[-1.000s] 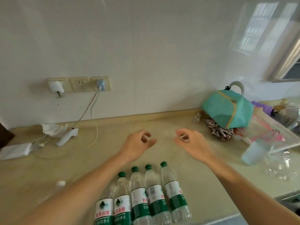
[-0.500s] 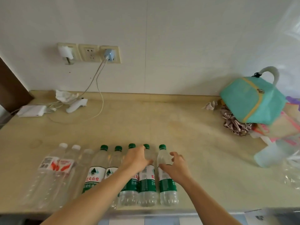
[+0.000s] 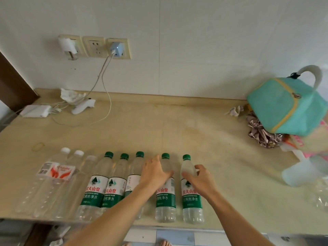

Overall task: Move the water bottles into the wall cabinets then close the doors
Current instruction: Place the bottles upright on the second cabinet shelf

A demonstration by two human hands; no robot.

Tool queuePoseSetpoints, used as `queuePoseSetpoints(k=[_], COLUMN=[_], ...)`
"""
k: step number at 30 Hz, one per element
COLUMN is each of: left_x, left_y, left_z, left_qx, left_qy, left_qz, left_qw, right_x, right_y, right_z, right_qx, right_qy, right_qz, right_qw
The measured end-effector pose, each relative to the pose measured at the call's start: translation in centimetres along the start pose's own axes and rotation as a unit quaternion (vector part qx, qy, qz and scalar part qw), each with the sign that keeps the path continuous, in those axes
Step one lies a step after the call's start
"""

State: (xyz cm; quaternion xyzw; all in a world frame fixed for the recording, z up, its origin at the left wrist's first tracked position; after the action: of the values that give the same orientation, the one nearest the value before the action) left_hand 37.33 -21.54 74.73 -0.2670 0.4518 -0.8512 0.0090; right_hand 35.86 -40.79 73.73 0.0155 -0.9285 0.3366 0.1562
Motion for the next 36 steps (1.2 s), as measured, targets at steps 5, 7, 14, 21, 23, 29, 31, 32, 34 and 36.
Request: queuePoseSetpoints(k=[5, 7, 14, 21, 23, 29, 31, 32, 34, 36], left_x=[-0.5, -0.8, -0.2, 0.2, 0.5, 0.6, 0.4, 0.2, 0.0, -0.2], left_y=[1.4, 1.2, -3.1, -7.4, -7.6, -6.5, -6.2, -6.2, -6.1, -5.8], left_z=[0.9, 0.8, 0.9, 3.2, 3.4, 2.7, 2.3, 2.2, 2.4, 2.6], left_qx=[0.053, 0.091, 0.191, 0.205, 0.197, 0.168, 0.172, 0.173, 0.17, 0.175], left_qy=[-0.032, -0.034, 0.053, 0.194, 0.215, 0.253, 0.246, 0.243, 0.238, 0.23], left_qz=[-0.051, -0.066, -0.055, 0.071, 0.1, 0.143, 0.144, 0.142, 0.127, 0.11], left_qw=[0.997, 0.993, 0.979, 0.957, 0.951, 0.942, 0.943, 0.944, 0.948, 0.951], right_x=[-0.6, -0.8, -1.2, -1.6, -1.7, -1.8, -1.9, -2.0, -2.1, -2.2], right_y=[-0.3, -0.5, -3.4, -6.7, -6.5, -5.2, -5.1, -5.1, -5.1, -5.1], right_z=[0.3, 0.3, -1.1, -5.2, -5.6, -5.2, -5.2, -5.2, -5.3, -5.4], right_qx=[0.0, -0.034, -0.11, -0.114, -0.116, -0.105, -0.108, -0.107, -0.1, -0.097], right_qy=[0.003, 0.007, -0.043, -0.199, -0.214, -0.235, -0.236, -0.239, -0.245, -0.248], right_qz=[-0.005, -0.006, 0.018, 0.106, 0.117, 0.119, 0.11, 0.106, 0.1, 0.1], right_qw=[1.0, 0.999, 0.993, 0.968, 0.963, 0.959, 0.959, 0.959, 0.959, 0.959])
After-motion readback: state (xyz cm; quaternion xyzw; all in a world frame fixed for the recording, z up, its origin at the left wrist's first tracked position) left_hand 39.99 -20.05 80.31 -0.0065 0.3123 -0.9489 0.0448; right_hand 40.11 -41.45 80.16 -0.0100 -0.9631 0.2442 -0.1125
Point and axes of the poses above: each hand's wrist, its own x-axis away from the middle knuckle, its own y-axis out of the palm, z = x × y, the point moved 3 cm from there along -x, towards the middle knuckle, and after that the axes turned 12 degrees about -y, right-handed, at the moved point
